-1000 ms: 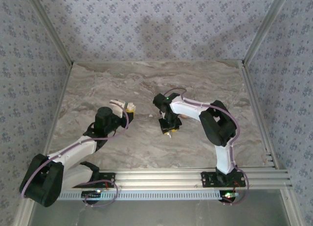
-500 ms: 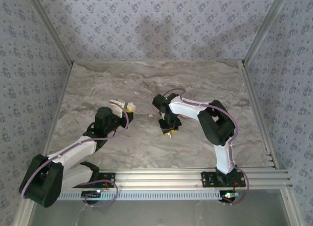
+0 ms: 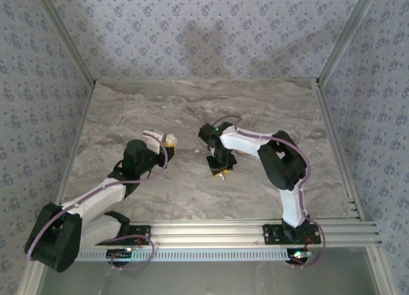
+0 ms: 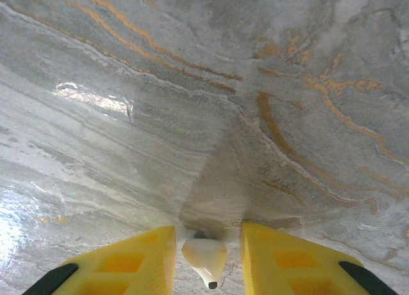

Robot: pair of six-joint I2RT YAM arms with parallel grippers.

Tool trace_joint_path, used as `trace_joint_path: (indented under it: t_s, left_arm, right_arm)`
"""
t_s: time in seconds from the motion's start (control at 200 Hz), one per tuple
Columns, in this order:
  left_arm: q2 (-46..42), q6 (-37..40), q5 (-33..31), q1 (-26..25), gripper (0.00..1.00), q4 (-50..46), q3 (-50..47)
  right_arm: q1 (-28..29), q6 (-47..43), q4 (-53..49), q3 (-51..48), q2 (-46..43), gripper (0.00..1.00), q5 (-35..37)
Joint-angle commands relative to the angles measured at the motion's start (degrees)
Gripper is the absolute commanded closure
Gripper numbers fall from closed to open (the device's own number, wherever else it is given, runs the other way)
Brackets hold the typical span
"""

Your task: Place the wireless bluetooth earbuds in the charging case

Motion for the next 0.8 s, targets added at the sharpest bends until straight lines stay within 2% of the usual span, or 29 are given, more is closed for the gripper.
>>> trace_joint_path:
  t_s: [0.0,0.16,0.39,0.55,0.795]
  left_arm:
    - [-1.07,0.68,0.38,-0.32,0.92,0.36,1.49]
    - [-1.16,0.7,0.38,-0.32,0.92,0.31,1.48]
    - [-1.55,0.71,0.23,-0.28,0.92,-0.04,1.4]
    - [-1.6,0.77,0.21,-0.25,0.92,-0.11,1.32]
    - [-0.03,0.74,0.77,-0.29,0.92,1.44,1.31]
  right_arm:
    - [1.08,0.22,-2.71,0.69,1.04,0.7,-0.26]
    - [1.36,0.39,-3.02,0.79,0.88,0.73,0.03]
    - [1.53,0.5,-3.67,1.12,0.71,0.72,0.32]
    - [1.69,0.57,-3.23,0.7,0.05,0.76,1.12]
    - [1.41,2.02,2.36,-2.66,-4.55,0.78,1.4]
